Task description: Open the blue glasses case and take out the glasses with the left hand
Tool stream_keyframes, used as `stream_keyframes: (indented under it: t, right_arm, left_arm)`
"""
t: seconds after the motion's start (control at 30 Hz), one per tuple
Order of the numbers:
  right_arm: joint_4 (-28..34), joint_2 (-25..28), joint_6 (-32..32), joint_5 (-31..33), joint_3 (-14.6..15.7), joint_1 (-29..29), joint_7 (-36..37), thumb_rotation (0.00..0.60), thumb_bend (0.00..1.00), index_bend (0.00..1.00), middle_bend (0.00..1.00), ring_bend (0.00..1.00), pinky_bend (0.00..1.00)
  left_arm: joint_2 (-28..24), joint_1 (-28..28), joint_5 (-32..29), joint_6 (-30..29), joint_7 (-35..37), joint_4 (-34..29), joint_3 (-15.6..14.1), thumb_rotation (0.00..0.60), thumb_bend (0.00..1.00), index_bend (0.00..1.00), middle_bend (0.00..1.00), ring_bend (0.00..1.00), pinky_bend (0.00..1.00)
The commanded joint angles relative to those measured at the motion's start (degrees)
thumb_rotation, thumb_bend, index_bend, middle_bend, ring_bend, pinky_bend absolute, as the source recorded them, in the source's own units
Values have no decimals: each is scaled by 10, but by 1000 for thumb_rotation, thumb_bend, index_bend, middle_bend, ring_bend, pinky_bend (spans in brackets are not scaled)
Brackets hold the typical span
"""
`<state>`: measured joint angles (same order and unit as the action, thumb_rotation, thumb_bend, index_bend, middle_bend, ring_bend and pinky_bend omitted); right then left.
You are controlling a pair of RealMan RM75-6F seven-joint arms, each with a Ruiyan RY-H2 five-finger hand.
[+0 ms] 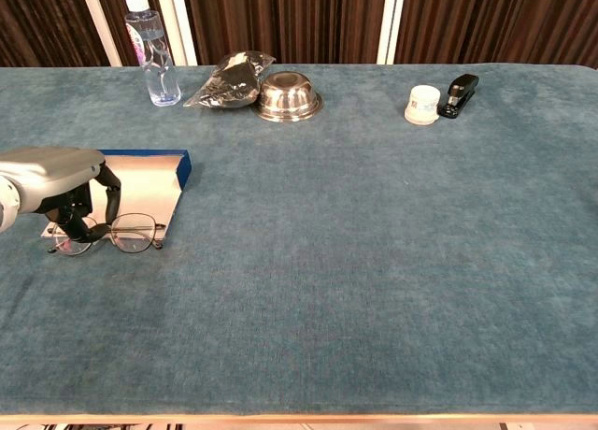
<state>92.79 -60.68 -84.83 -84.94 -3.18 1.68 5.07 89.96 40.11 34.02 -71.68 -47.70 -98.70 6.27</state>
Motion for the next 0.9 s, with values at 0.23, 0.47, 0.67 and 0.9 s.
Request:
stream_keyframes:
  t: [0.23,0.47,0.67,0.9]
  right_arm:
    - [0,0,0,0,0,0,0,600,160,0,0,0,213]
    - [0,0,0,0,0,0,0,600,160,0,0,0,213]
    - [0,0,-1,0,0,0,1,600,159,0,0,0,213]
    - [-1,0,-1,0,0,0,1,600,159,0,0,0,213]
  left_arm:
    - [1,-1,0,1,2,5,-1,600,413,555,1000,1000,1000]
    - [1,-2,0,3,3,7,-2,600,429,566,1000,1000,1000]
    - [-1,-2,4,0,5,4,-1,600,430,570,1000,1000,1000]
    - [-12,2,12,-9,2,-20,10,600,430,573,1000,1000,1000]
